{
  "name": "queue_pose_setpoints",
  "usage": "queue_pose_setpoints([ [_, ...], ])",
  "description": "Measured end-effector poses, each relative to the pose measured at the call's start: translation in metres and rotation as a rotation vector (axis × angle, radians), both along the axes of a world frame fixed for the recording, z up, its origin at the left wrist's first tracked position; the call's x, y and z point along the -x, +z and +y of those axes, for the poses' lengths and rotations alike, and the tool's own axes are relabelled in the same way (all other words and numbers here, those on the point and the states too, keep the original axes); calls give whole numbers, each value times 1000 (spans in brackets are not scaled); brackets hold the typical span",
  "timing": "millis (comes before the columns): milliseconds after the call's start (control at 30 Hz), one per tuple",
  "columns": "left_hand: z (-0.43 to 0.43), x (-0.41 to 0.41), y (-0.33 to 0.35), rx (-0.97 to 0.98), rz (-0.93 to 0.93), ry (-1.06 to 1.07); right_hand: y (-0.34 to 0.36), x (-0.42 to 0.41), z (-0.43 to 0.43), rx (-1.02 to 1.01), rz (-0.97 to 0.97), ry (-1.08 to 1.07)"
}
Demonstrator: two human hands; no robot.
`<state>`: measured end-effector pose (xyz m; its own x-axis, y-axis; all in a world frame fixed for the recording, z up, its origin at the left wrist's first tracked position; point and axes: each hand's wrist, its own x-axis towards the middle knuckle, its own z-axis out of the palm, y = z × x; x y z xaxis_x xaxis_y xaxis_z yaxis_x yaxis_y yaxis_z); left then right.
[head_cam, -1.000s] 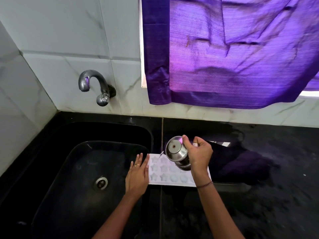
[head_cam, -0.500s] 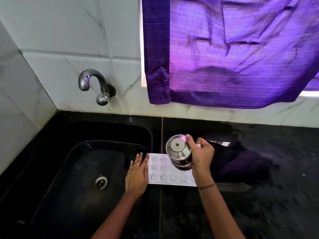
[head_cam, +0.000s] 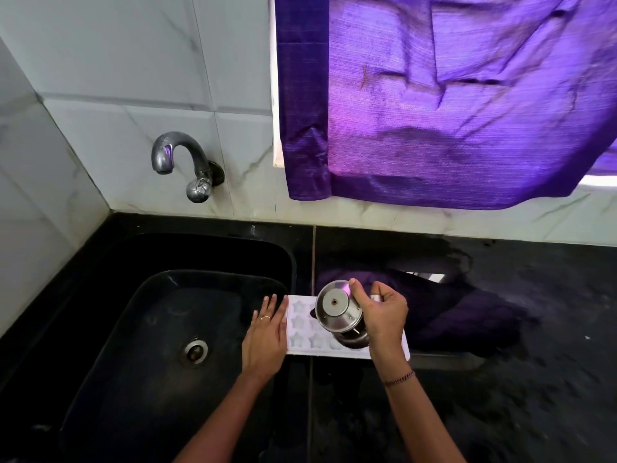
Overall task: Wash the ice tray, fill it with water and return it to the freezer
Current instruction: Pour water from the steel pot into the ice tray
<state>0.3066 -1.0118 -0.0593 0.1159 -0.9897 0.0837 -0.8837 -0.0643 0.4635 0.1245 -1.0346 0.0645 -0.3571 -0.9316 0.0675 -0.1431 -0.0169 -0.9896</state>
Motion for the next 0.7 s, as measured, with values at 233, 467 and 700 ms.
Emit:
queue_pose_setpoints([
  [233, 0, 0, -1, -8, 10, 7, -2, -1, 2, 29, 79, 17],
  [467, 1, 1, -1, -10, 10, 12, -2, -3, 2, 48, 108, 13],
  [700, 1, 2, 1, -20, 2, 11, -2, 0, 2, 26, -10, 7],
])
